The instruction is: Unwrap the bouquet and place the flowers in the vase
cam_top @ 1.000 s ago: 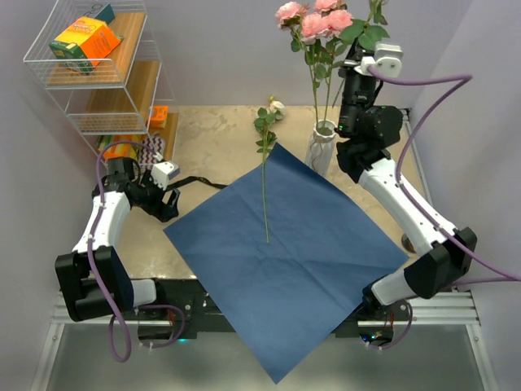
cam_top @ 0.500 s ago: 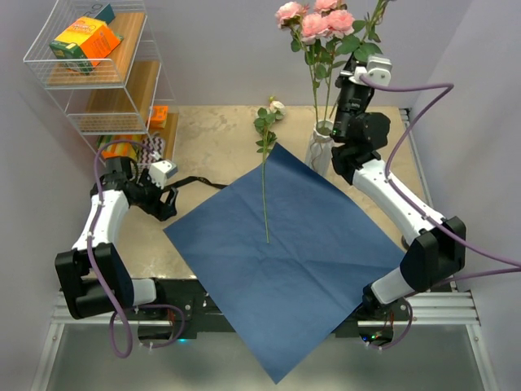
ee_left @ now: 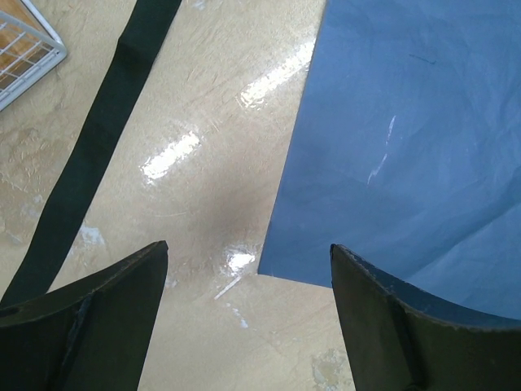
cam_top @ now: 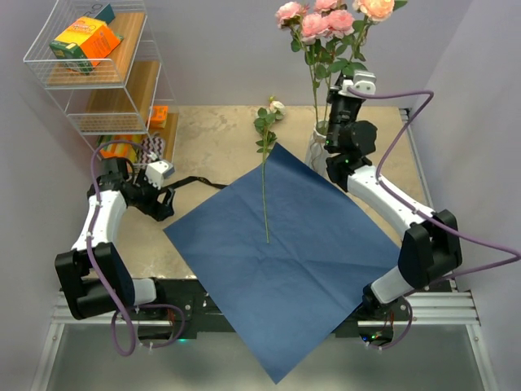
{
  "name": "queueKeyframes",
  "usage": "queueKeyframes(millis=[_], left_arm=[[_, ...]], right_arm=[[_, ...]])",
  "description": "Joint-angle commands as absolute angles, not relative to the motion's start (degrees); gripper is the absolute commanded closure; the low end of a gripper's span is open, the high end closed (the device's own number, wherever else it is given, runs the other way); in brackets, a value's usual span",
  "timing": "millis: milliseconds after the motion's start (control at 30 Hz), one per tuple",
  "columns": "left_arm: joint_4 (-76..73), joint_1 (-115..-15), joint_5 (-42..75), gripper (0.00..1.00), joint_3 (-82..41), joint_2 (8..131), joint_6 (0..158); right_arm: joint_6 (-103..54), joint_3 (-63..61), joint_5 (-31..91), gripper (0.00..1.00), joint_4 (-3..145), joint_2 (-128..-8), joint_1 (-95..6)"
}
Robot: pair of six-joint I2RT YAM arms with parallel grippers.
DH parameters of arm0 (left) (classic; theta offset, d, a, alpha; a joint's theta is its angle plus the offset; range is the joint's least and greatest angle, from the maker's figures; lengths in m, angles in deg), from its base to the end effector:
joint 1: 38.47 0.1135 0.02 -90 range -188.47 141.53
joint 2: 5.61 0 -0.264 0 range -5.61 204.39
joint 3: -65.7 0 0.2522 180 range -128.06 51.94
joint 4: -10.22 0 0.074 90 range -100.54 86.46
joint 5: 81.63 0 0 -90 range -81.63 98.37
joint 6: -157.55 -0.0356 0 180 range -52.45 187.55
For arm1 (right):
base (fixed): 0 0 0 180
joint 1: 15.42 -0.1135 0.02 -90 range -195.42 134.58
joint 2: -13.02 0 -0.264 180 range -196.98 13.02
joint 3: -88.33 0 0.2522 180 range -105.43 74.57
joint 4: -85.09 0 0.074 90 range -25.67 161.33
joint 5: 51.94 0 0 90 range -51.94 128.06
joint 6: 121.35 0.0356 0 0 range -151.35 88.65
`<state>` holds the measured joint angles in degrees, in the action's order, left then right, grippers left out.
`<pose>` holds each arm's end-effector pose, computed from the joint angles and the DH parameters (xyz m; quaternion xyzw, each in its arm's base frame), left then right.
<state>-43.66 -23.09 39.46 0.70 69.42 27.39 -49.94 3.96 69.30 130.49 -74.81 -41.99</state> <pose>0.2422 0.0475 0.2308 0.2605 0.9037 -0.1297 0.3141 0.3118 0.1353 0.4319 0.0765 0.4565 -0.0482 0.8851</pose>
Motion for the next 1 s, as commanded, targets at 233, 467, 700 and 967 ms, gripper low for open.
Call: queueKeyframes(millis=[233, 467, 700, 967], left_arm=[[-44.9, -21.9, 41.2, 0.15, -1.8, 67.5, 25.9], [-45.6, -21.7, 41.5, 0.15, -2.1, 66.9, 25.7], [-46.7, -21.6, 42.8, 0.15, -3.0, 66.7, 26.2], [-46.9, -21.7, 43.3, 0.15, -1.8, 65.2, 26.2]], right_arm=[[-48.0, 4.6, 71.1, 1.0, 132.4, -77.8, -41.7], [-40.7, 8.7, 69.7, 0.57, 123.3, -74.4, -42.2], [-41.1, 16.0, 69.3, 0.3, 121.0, -68.6, -45.4], [-39.6, 19.6, 75.9, 0.19, 112.3, -61.4, -53.5]])
